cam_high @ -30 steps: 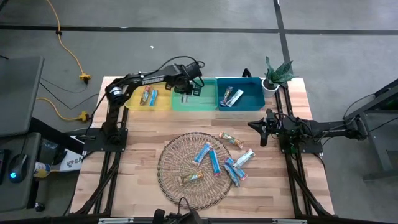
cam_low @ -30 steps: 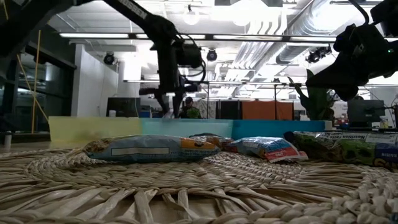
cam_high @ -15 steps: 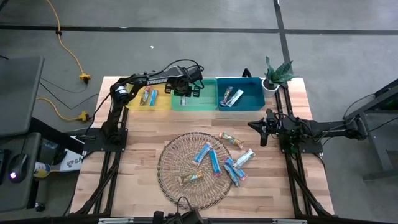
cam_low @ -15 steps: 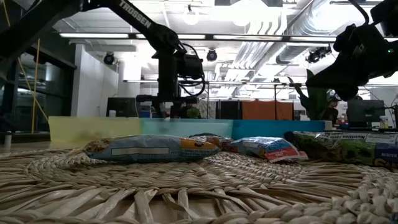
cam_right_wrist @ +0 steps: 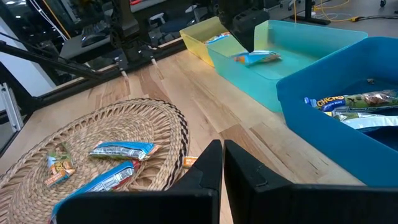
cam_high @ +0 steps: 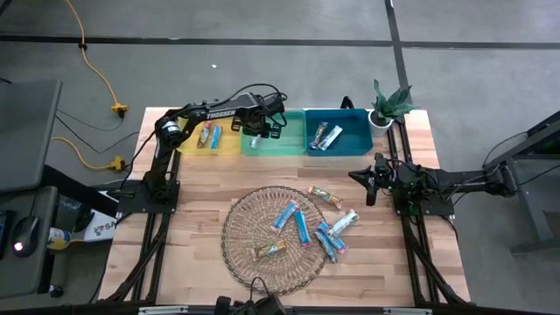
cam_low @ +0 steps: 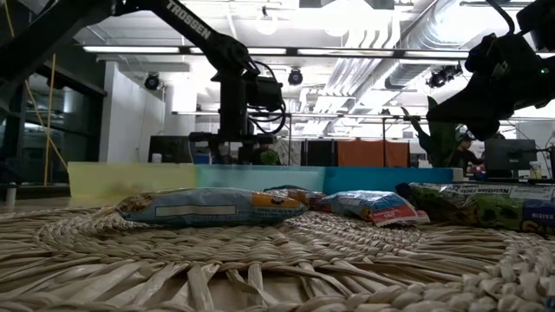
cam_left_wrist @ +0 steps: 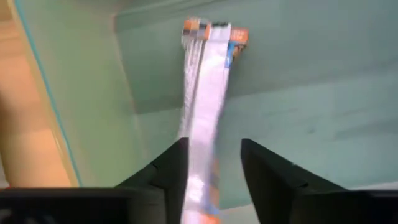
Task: Pick and place Granola Bars by type
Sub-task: Put the yellow granola bar into the green bin
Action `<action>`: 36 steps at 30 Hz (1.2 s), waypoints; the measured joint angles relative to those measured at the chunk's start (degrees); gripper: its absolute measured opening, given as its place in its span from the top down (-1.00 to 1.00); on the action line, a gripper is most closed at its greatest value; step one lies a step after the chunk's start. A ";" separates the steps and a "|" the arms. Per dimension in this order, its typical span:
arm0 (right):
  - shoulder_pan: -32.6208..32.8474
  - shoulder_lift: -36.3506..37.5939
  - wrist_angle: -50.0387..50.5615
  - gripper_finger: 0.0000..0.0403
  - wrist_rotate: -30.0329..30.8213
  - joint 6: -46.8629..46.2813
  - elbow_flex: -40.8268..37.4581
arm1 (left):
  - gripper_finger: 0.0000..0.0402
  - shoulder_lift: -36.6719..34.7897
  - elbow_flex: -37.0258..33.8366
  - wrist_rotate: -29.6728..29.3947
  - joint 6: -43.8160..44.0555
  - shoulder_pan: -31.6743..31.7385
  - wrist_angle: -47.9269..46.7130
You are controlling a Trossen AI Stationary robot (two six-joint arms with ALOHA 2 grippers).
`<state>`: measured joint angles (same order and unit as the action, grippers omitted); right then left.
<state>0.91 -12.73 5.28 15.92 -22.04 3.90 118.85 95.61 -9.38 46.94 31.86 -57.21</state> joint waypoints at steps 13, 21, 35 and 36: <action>-0.01 0.00 0.00 1.00 0.00 -0.01 0.00 | -0.12 -7.81 2.00 2.59 -20.38 -0.44 2.46; -0.02 0.00 0.00 1.00 0.00 0.00 0.00 | -0.12 -20.99 2.09 5.31 -27.40 -0.78 8.84; 0.00 0.00 0.00 1.00 0.00 0.01 0.00 | -0.12 -40.83 -6.51 11.57 -33.90 -9.28 13.55; -0.01 0.00 0.00 1.00 0.00 0.01 0.00 | -0.12 -42.81 -8.89 11.55 -33.18 -10.28 14.59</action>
<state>0.90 -12.73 5.28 15.92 -22.03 3.90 76.04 86.73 2.17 13.76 21.57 -42.62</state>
